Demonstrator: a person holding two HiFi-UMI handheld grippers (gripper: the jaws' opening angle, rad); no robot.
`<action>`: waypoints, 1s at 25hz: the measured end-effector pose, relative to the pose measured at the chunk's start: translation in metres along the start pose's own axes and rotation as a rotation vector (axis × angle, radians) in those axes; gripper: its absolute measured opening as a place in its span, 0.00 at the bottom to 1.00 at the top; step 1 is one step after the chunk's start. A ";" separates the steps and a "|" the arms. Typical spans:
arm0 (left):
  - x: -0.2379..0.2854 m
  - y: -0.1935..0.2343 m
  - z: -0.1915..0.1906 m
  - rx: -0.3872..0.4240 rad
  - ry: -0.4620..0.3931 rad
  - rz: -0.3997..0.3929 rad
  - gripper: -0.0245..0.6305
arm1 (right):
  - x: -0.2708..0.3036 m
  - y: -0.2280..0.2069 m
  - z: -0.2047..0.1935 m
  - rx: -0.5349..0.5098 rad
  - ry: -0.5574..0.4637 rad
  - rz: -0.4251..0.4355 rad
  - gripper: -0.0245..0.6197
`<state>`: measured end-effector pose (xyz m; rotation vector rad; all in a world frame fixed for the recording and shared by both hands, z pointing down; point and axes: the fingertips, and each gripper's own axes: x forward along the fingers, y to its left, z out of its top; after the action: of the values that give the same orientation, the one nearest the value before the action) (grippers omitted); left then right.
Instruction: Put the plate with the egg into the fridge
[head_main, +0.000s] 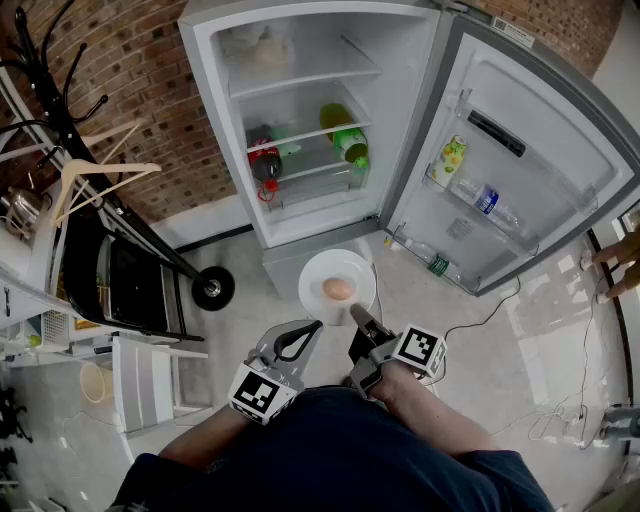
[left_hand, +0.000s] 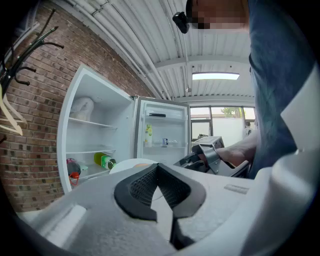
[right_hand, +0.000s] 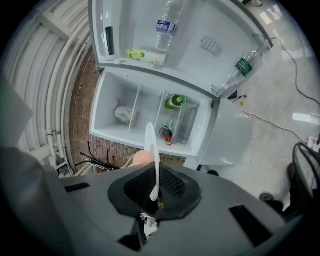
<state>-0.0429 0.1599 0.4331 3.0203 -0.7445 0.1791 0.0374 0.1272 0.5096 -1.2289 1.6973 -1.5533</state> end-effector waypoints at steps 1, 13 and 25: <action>0.000 0.000 0.000 -0.001 0.001 0.002 0.04 | 0.000 0.001 0.000 0.001 0.001 0.001 0.07; 0.010 0.002 -0.001 -0.009 0.010 0.026 0.04 | 0.004 0.000 0.007 -0.003 0.019 0.007 0.07; 0.046 -0.010 -0.006 -0.015 0.021 0.152 0.04 | -0.004 -0.015 0.040 -0.033 0.118 0.035 0.07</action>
<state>0.0015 0.1477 0.4450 2.9424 -0.9692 0.2065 0.0771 0.1123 0.5157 -1.1374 1.8150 -1.6112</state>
